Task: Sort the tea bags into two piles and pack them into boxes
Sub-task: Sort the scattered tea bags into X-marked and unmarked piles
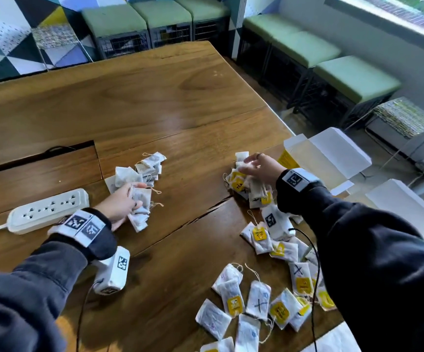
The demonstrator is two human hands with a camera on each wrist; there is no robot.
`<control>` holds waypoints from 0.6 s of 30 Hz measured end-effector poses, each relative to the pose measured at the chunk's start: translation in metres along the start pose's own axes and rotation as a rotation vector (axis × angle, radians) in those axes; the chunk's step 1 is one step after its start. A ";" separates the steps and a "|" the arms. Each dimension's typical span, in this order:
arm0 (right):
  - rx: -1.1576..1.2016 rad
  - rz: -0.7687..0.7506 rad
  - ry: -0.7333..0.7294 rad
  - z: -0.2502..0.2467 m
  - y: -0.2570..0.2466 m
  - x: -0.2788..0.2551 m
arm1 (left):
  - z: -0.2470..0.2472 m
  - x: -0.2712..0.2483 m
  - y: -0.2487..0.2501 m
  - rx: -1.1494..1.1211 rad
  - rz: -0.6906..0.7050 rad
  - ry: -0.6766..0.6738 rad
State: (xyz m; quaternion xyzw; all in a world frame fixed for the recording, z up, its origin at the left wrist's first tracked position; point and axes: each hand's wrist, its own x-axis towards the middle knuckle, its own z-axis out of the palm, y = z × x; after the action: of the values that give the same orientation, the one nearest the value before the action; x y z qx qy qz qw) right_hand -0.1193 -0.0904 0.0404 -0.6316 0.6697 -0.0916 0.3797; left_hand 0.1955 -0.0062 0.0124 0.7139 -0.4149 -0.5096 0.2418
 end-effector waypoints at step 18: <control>-0.545 0.144 0.006 0.005 0.107 -0.052 | -0.010 -0.014 -0.010 0.756 0.276 0.292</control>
State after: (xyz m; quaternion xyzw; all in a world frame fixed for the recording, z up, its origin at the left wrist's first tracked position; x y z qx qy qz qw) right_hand -0.2037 -0.0211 -0.0075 -0.6610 0.7138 0.1173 0.1994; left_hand 0.2065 0.0104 0.0155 0.7548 -0.6255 -0.1782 0.0851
